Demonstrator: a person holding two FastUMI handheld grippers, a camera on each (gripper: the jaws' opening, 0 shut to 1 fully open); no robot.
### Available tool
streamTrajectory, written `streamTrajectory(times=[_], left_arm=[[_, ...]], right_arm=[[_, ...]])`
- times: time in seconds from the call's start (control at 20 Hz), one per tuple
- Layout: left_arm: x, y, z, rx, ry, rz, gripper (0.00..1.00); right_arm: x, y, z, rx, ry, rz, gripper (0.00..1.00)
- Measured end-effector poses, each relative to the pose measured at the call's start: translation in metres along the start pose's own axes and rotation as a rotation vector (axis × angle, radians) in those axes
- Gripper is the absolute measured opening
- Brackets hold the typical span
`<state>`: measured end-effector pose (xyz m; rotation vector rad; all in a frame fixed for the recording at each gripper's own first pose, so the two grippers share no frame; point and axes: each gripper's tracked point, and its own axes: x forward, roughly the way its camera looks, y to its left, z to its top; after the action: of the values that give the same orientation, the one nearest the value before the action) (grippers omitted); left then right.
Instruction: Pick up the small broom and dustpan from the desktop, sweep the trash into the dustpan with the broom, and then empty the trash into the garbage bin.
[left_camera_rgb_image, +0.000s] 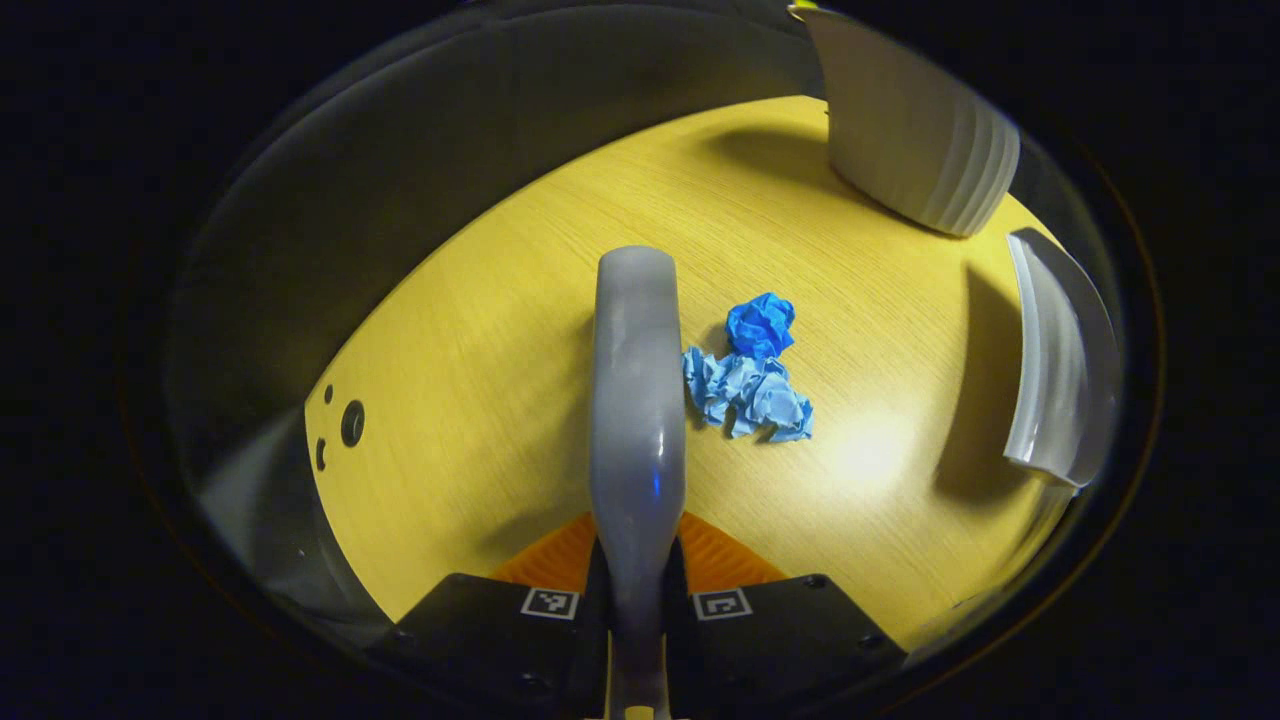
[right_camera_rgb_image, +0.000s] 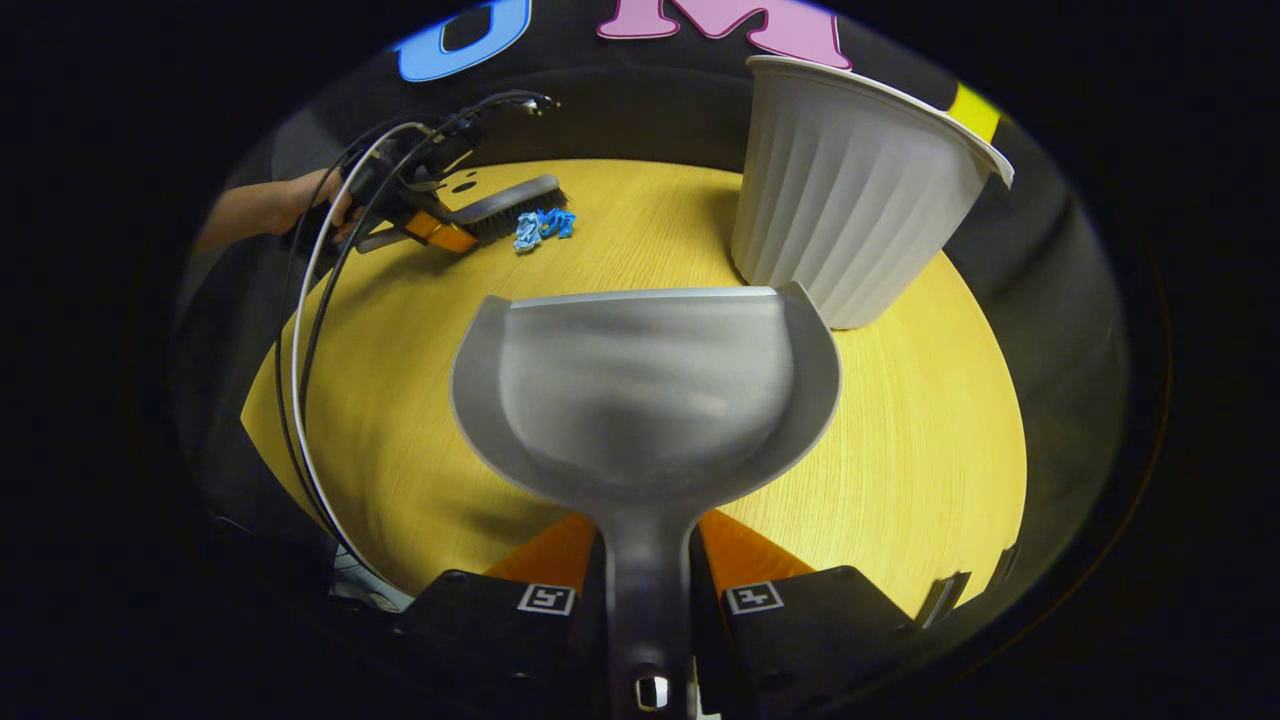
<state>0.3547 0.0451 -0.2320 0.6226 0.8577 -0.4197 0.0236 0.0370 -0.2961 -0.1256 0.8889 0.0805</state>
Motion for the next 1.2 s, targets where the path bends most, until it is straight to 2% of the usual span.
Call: streamTrajectory(times=[0.15,0.3,0.6,0.65,0.7,0.8,0.85,1.0,1.05,1.15,1.2], left_arm=[[0.004,0.011,0.013,0.131,0.01,0.034,0.28],[0.006,-0.001,0.022,0.236,0.008,-0.012,0.27],[-0.01,-0.051,0.029,0.245,0.013,-0.116,0.28],[-0.013,-0.063,0.031,0.245,0.016,-0.131,0.24],[-0.016,-0.071,0.033,0.251,0.018,-0.138,0.27],[-0.018,-0.085,0.035,0.27,0.012,-0.161,0.24],[-0.02,-0.095,0.034,0.284,0.012,-0.171,0.3],[-0.022,-0.115,0.037,0.347,0.006,-0.202,0.27],[-0.022,-0.122,0.039,0.365,0.003,-0.215,0.31],[-0.024,-0.133,0.038,0.387,0.008,-0.248,0.31],[-0.026,-0.135,0.035,0.399,0.014,-0.28,0.28]], right_arm=[[0.007,-0.003,-0.001,-0.024,0.009,0.0,0.4],[0.011,-0.003,-0.002,-0.055,0.019,0.012,0.4],[0.012,0.006,0.004,-0.133,0.016,0.053,0.4],[0.011,0.006,0.003,-0.143,0.021,0.056,0.4],[0.008,0.007,0.003,-0.152,0.028,0.061,0.4],[0.008,0.01,0.005,-0.164,0.04,0.076,0.4],[0.006,0.011,0.006,-0.17,0.048,0.081,0.4],[0.002,0.016,0.011,-0.146,0.056,0.1,0.4],[0.001,0.018,0.015,-0.139,0.059,0.104,0.4],[0.0,0.018,0.016,-0.147,0.061,0.101,0.4],[0.0,0.017,0.017,-0.16,0.059,0.096,0.4]])
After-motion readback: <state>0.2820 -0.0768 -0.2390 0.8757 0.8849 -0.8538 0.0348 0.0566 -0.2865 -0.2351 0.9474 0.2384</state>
